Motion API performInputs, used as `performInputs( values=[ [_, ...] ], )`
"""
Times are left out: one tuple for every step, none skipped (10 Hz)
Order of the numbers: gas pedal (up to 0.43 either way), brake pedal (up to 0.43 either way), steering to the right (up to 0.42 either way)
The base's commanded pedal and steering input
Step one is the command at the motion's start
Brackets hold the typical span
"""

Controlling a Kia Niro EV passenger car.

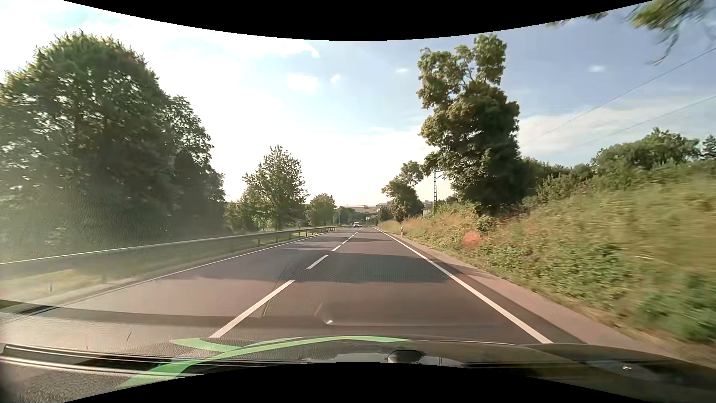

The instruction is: Follow the waypoints while adhering to traffic rules and regulations

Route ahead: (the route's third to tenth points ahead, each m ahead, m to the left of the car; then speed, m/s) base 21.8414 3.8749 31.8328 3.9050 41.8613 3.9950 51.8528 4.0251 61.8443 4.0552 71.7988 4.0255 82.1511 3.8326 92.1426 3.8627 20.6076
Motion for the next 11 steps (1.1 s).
performInputs(
  values=[
    [0.260,0.000,-0.004],
    [0.260,0.000,-0.004],
    [0.260,0.000,-0.004],
    [0.260,0.000,-0.004],
    [0.268,0.000,-0.004],
    [0.268,0.000,-0.004],
    [0.268,0.000,-0.004],
    [0.268,0.000,-0.004],
    [0.268,0.000,-0.004],
    [0.268,0.000,-0.004],
    [0.268,0.000,-0.004]
  ],
)
